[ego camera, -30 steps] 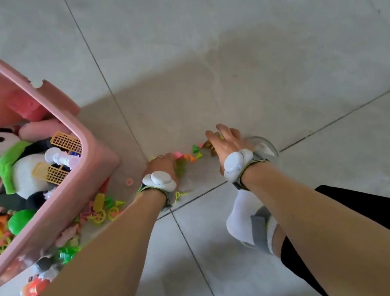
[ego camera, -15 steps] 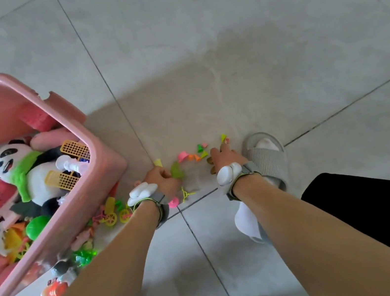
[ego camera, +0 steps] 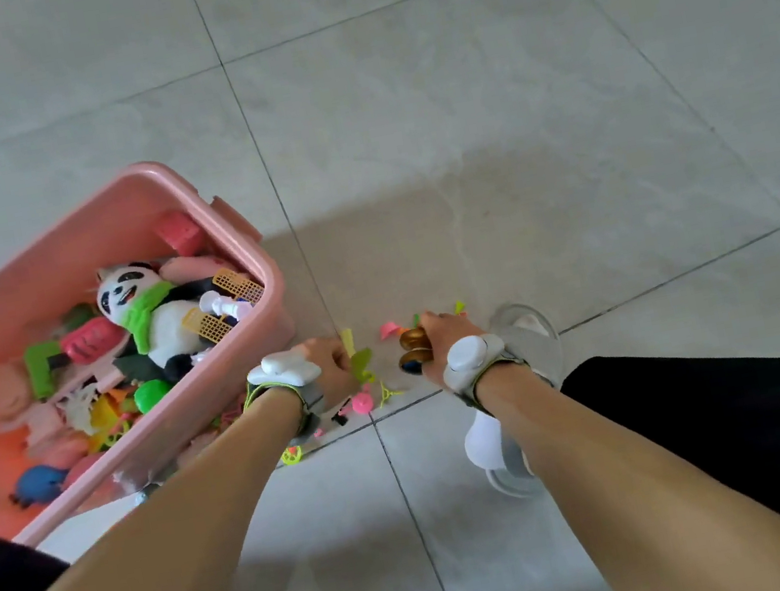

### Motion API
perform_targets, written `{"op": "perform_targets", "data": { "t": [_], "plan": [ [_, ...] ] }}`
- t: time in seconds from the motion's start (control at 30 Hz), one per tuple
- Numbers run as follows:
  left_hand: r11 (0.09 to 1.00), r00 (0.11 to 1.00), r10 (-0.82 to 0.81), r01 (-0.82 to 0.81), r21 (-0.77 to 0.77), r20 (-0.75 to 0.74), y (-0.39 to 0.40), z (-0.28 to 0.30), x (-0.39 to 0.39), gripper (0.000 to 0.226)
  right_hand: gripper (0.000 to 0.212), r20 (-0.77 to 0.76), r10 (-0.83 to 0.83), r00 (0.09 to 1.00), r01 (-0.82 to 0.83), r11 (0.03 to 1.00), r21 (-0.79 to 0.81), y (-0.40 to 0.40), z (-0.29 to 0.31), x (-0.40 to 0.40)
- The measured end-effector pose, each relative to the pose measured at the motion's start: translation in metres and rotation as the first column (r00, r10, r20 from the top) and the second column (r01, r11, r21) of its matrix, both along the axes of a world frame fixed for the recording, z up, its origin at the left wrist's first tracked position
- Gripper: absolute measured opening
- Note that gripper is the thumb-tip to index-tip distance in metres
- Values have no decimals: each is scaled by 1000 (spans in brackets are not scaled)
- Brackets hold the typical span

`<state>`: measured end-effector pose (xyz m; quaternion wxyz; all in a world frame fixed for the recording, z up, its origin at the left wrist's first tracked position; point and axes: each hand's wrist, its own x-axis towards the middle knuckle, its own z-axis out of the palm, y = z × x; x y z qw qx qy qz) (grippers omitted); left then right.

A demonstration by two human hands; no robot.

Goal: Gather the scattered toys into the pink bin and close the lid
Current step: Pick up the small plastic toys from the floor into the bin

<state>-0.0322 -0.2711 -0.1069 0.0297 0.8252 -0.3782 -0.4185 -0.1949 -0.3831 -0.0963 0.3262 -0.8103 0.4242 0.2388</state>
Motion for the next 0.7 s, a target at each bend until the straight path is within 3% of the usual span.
{"op": "perform_targets", "data": {
  "t": [0.2, 0.33, 0.4, 0.57, 0.7],
  "plan": [
    [983, 981, -101, 124, -133, 168, 32, 78, 14, 39, 25, 171, -2, 985, 13, 998, -61, 31, 68, 20],
    [983, 981, -97, 121, -139, 167, 52, 102, 27, 15, 27, 234, 12, 972, 12, 994, -105, 42, 107, 33],
    [981, 976, -79, 112, -159, 203, 67, 117, 38, 16, 31, 275, 37, 961, -3, 992, -124, 50, 131, 43],
    [975, 982, 75, -36, -221, 174, 108, 148, 73, 14, 59, 338, 180, 924, -123, 976, -182, 73, 184, 83],
    [934, 956, 271, -233, -270, 115, 138, 151, 94, 19, 35, 285, 334, 898, -276, 934, -225, 86, 193, 120]
  ]
}}
